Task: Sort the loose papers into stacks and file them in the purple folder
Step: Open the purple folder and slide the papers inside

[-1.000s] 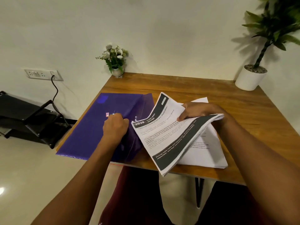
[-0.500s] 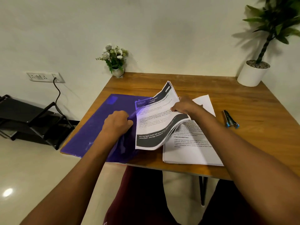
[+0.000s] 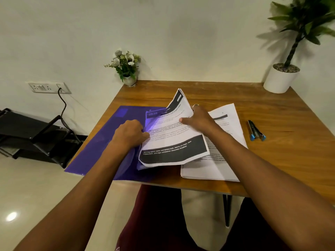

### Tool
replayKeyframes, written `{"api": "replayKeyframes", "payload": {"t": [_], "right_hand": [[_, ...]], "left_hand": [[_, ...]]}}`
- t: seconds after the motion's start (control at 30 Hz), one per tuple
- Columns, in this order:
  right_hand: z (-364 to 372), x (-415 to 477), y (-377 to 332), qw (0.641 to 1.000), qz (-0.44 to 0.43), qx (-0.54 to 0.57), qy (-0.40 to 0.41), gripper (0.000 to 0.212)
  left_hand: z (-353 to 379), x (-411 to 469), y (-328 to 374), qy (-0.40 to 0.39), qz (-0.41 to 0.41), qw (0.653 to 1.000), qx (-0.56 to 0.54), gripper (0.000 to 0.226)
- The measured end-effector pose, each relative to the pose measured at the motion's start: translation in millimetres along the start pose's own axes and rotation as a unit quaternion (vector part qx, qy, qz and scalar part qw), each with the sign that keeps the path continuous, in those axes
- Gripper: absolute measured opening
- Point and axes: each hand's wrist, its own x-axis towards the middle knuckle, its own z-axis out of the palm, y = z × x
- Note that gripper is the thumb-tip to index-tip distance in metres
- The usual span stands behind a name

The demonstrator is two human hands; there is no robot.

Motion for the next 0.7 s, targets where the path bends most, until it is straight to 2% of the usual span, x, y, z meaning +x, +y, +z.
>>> {"api": "replayKeyframes", "payload": {"t": [0.13, 0.23, 0.33, 0.43, 0.57, 0.7], "right_hand": [[-12, -4, -2, 0.998, 0.003, 0.024, -0.063, 0.073], [-12, -5, 1, 0.998, -0.004, 0.033, -0.061, 0.076], [-8, -10, 1, 0.996, 0.002, 0.065, -0.061, 0.076], [-4, -16, -6, 0.988, 0.037, 0.129, -0.076, 0.067], [5, -21, -8, 0.936, 0.125, 0.301, -0.133, 0.039], [-1, -36, -5, 0.913, 0.169, 0.275, -0.249, 0.035]], "left_hand": [[-3, 3, 2, -0.051, 0.009, 0.998, 0.024, 0.039], [-1, 2, 2, -0.052, 0.008, 0.998, 0.031, 0.044], [4, 4, 3, -0.048, 0.016, 0.998, 0.040, 0.037], [6, 5, 5, -0.058, 0.016, 0.996, 0.063, 0.023], [11, 5, 3, -0.039, 0.001, 0.997, 0.067, 0.016], [13, 6, -4, -0.013, 0.003, 0.998, 0.063, 0.022]]}}
